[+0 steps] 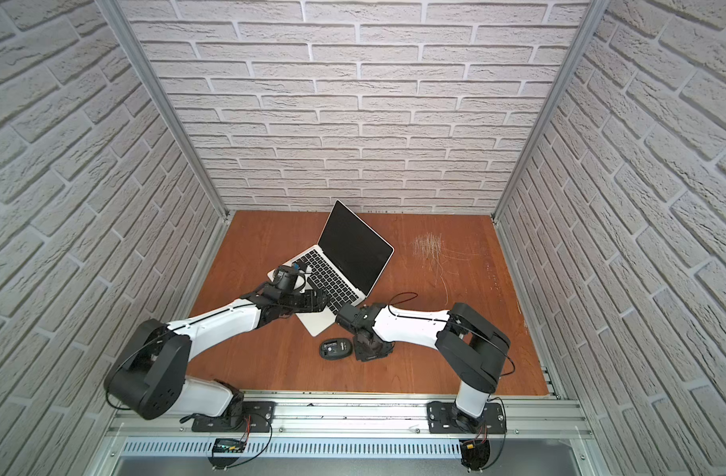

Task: Insert the wireless mouse receiver into the laptop
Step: Pick up the USB plug at the center of the board.

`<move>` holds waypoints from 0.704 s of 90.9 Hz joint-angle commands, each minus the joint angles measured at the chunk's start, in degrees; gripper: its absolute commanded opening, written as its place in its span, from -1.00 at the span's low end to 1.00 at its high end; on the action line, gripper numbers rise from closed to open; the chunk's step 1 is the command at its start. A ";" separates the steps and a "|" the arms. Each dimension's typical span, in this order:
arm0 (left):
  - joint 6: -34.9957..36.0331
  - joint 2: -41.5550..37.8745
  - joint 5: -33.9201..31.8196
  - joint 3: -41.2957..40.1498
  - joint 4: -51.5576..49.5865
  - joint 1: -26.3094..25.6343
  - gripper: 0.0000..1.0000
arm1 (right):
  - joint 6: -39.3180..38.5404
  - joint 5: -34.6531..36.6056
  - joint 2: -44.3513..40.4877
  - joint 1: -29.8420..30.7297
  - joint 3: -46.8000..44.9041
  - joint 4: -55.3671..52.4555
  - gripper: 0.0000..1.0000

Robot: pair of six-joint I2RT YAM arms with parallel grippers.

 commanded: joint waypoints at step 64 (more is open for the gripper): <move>-3.87 9.19 18.10 2.25 15.89 3.99 0.18 | -35.21 0.04 -3.75 -6.18 1.87 6.85 -0.60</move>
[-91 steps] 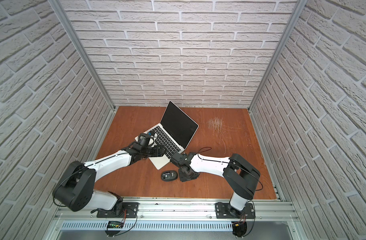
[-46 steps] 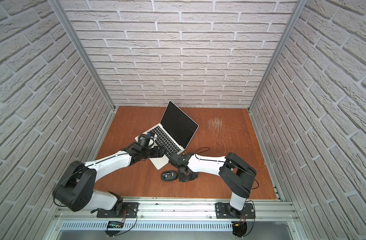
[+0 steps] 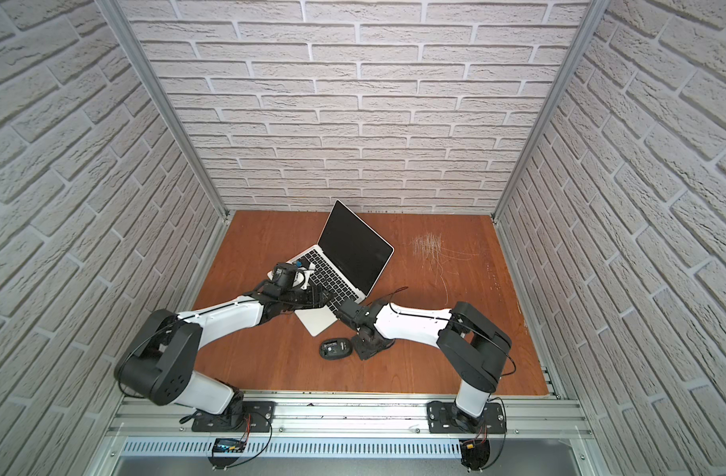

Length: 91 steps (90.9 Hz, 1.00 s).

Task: Insert the wireless mouse receiver into the laptop
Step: Pick up the USB plug at the center of the board, then insert the USB plug into the USB port.

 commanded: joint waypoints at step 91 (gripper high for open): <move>-3.75 23.16 11.54 10.44 11.14 -0.77 -0.62 | -26.21 -1.05 9.26 -10.24 4.53 22.83 -0.61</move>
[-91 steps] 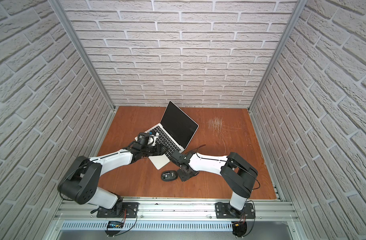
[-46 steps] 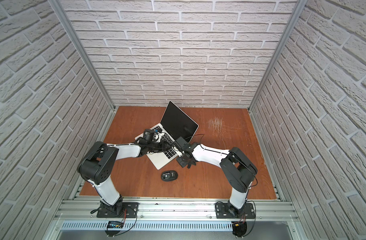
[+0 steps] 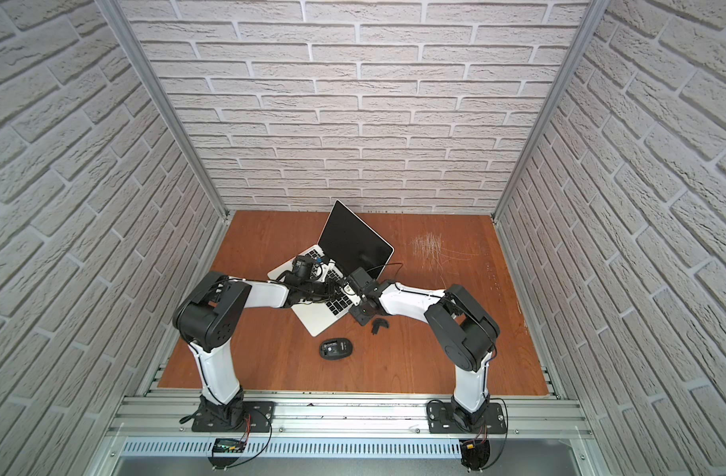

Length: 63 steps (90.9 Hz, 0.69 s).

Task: Insert the wireless mouse receiver into the laptop
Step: Insert the USB plug into the USB port.

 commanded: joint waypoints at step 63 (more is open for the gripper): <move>-0.91 2.67 -0.96 -1.47 1.49 0.89 -0.67 | -0.73 2.01 5.22 0.62 2.50 0.19 -0.65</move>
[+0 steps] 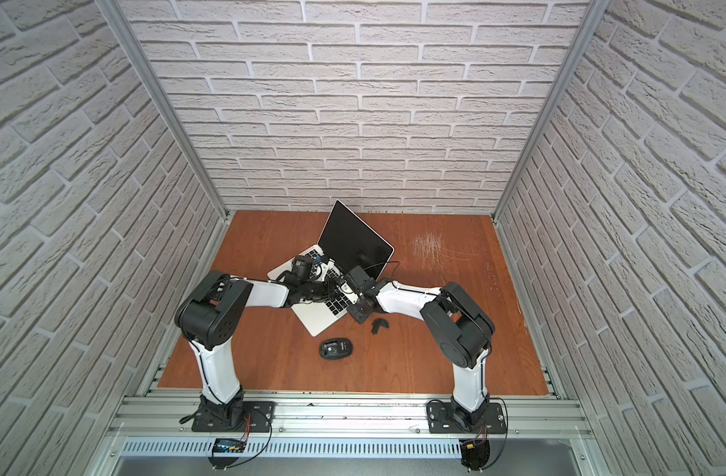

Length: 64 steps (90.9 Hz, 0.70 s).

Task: Insert the wireless mouse receiver into the laptop
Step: Insert the USB plug into the USB port.

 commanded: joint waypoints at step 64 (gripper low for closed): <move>-0.17 2.77 -0.87 -2.55 0.27 0.71 -0.72 | 1.30 3.79 6.49 3.10 1.62 -0.53 -0.74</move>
